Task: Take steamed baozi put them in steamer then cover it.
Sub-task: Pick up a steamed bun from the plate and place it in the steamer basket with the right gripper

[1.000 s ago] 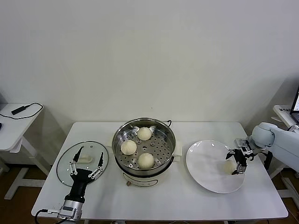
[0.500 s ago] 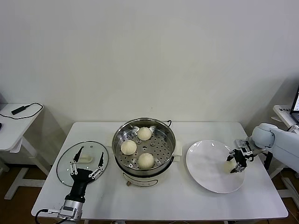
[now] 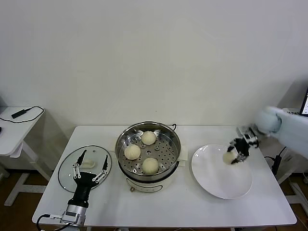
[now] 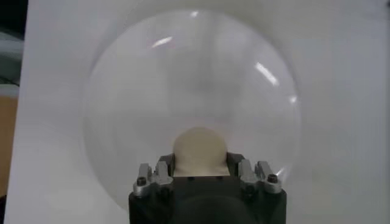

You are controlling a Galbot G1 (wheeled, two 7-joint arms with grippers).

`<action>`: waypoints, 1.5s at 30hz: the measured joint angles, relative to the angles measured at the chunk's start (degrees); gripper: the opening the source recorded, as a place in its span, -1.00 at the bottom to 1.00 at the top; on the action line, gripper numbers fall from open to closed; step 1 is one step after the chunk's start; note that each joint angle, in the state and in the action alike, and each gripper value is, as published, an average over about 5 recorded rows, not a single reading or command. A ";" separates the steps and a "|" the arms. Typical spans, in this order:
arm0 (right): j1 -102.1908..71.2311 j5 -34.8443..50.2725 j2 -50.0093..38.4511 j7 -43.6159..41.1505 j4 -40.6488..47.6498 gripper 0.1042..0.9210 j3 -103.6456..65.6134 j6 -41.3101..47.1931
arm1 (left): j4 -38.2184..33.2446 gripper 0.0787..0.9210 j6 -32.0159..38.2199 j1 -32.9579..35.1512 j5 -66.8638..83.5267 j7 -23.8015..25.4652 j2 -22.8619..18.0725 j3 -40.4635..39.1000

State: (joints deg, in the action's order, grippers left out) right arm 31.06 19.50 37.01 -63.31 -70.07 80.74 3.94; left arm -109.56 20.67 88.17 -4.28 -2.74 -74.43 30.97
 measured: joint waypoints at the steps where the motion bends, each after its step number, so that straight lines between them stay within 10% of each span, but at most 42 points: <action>1: 1.78 1.07 0.80 -0.28 -0.47 0.22 1.02 0.25 | 0.00 0.77 0.01 0.01 0.00 -0.01 0.04 0.00; 19: 17.52 18.98 21.08 1.52 -5.44 0.20 9.33 8.64 | 0.35 0.77 -0.03 -0.75 0.04 -0.25 0.08 -0.18; 45: 10.23 17.64 33.65 6.57 -2.04 0.20 11.71 12.01 | 0.79 0.77 0.15 -0.56 0.33 -0.37 0.05 0.86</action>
State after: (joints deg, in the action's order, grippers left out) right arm 41.29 37.14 70.66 -56.74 -72.10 92.45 15.95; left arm -108.77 20.82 87.61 -3.96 -3.12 -74.38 31.83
